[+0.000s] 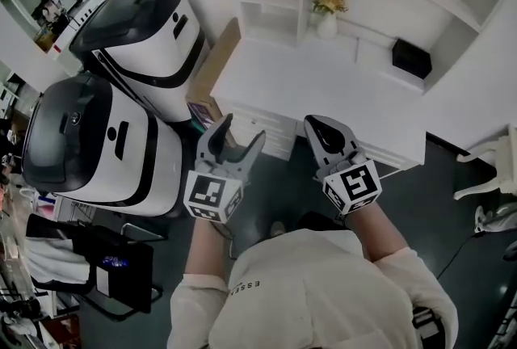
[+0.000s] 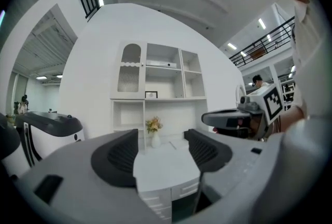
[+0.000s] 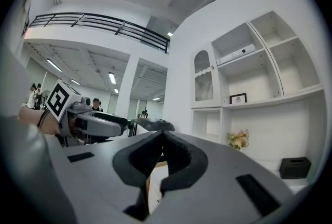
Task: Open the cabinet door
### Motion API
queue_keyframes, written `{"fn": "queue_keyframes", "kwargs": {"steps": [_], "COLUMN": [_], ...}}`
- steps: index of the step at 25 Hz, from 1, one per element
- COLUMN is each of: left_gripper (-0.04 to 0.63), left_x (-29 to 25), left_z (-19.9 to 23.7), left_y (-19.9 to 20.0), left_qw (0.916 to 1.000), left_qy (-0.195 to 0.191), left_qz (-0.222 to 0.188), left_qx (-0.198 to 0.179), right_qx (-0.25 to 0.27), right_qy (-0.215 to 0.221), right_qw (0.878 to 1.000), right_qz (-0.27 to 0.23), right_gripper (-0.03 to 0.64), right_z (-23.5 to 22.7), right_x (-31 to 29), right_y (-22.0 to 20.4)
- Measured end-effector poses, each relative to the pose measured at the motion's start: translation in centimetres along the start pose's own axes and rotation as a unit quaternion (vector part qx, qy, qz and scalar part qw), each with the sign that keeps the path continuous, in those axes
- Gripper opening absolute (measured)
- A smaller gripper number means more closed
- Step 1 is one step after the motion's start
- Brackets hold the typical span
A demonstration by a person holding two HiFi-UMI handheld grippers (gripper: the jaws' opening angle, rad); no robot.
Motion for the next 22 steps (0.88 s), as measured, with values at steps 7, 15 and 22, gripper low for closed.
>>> {"fn": "queue_keyframes", "kwargs": {"steps": [7, 15, 22], "left_gripper": [0.299, 0.298, 0.297], "left_x": [-7.2, -18.9, -28.8], "left_z": [5.3, 10.0, 11.4], "left_y": [1.0, 3.8, 8.7], "left_qw": [0.9991, 0.9962, 0.9899], "left_qy": [-0.029, -0.064, -0.094], "left_qz": [-0.017, -0.036, -0.074], "left_qx": [-0.027, -0.048, -0.077], "right_qx": [0.009, 0.013, 0.042], "right_qy": [-0.024, -0.043, -0.072], "right_qw": [1.000, 0.999, 0.996], "right_qz": [-0.012, -0.026, -0.041], "right_gripper": [0.015, 0.015, 0.015], "right_z": [-5.0, -14.0, -21.5], "right_x": [-6.9, -14.6, -18.0], "right_y": [0.2, 0.5, 2.5]}}
Point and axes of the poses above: the fingertips, and each gripper's own axes: x backward along the fingers, z to its left, y out of its top, the point moved 1 cm from there along x, backward along the fingers, and after that the axes turned 7 degrees about y, right-handed, at the moved point
